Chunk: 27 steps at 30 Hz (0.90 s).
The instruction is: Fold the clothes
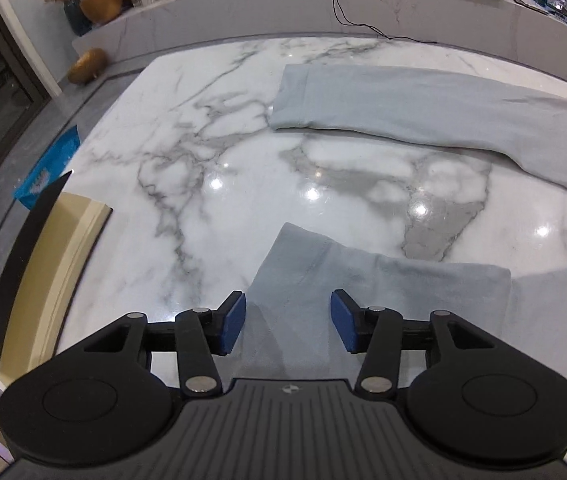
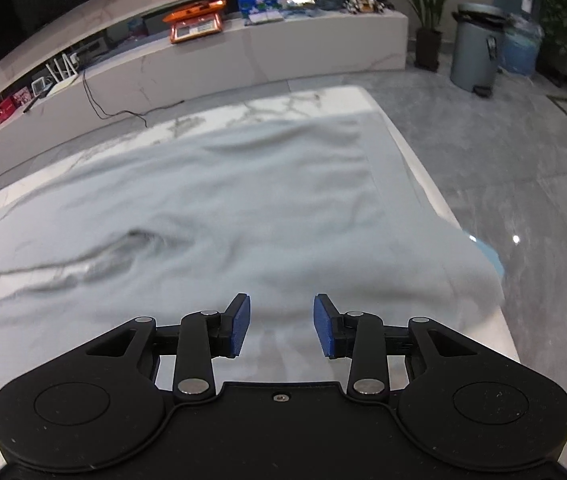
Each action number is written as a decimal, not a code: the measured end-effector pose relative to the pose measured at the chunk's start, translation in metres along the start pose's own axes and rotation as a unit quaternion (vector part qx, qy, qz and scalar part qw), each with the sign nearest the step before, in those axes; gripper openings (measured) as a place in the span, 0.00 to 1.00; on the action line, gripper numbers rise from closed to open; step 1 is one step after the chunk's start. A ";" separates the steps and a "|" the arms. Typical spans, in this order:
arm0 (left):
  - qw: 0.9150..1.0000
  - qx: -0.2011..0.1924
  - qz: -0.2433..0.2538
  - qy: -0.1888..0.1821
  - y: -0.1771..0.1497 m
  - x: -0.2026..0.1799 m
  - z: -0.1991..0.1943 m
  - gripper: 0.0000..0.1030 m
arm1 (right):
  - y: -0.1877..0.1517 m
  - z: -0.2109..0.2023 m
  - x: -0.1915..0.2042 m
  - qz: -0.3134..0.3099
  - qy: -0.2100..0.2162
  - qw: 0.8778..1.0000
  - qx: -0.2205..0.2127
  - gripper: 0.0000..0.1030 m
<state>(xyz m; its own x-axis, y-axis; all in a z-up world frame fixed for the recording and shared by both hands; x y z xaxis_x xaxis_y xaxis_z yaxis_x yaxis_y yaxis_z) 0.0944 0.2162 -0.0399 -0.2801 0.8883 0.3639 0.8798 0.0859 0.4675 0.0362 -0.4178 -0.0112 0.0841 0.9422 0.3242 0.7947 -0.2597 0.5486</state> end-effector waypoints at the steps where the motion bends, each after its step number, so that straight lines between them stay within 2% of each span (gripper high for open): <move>1: 1.000 0.002 -0.002 0.008 0.001 0.000 0.001 0.45 | -0.004 -0.002 -0.001 0.002 -0.002 1.000 0.002 0.33; 6: 0.996 0.003 -0.003 0.085 0.004 0.008 0.010 0.45 | -0.013 -0.011 -0.010 0.013 -0.020 1.000 0.005 0.33; 10: 0.994 0.013 -0.019 0.104 0.004 0.015 0.014 0.43 | -0.016 -0.020 -0.018 0.013 -0.042 0.999 0.007 0.33; 14: 0.998 -0.009 -0.021 0.065 0.001 0.016 -0.003 0.43 | -0.018 -0.028 -0.019 -0.019 -0.052 0.998 0.008 0.33; 16: 0.999 -0.027 -0.003 0.041 -0.001 0.012 -0.016 0.43 | -0.019 -0.031 -0.016 -0.052 -0.053 0.997 0.013 0.33; 19: 0.998 -0.053 0.045 0.010 -0.009 0.003 -0.033 0.43 | -0.024 -0.037 -0.008 -0.112 -0.030 0.993 0.025 0.33; 23: 0.988 -0.084 0.126 -0.029 -0.023 -0.015 -0.054 0.44 | -0.033 -0.040 -0.002 -0.176 -0.013 0.983 0.047 0.33; 27: 0.970 -0.114 0.205 -0.065 -0.039 -0.032 -0.075 0.44 | -0.044 -0.041 0.003 -0.246 -0.018 0.966 0.074 0.33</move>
<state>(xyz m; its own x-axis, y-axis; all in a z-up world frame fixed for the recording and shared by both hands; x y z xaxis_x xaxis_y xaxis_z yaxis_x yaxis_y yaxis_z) 0.0406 0.1505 -0.0099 0.1394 0.8771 0.4595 0.7946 -0.3760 0.4766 -0.0232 -0.4126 -0.0028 -0.3077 0.9512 0.0236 0.8202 0.2526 0.5133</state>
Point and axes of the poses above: each gripper's, at about its wrist camera, not at the fingertips, and z roughly the way its jaws point, x to its left, y to its top, the point moved 1 cm from there along z, roughly the way its jaws point, and after that the axes turned 12 degrees about y, right-handed, at the moved point
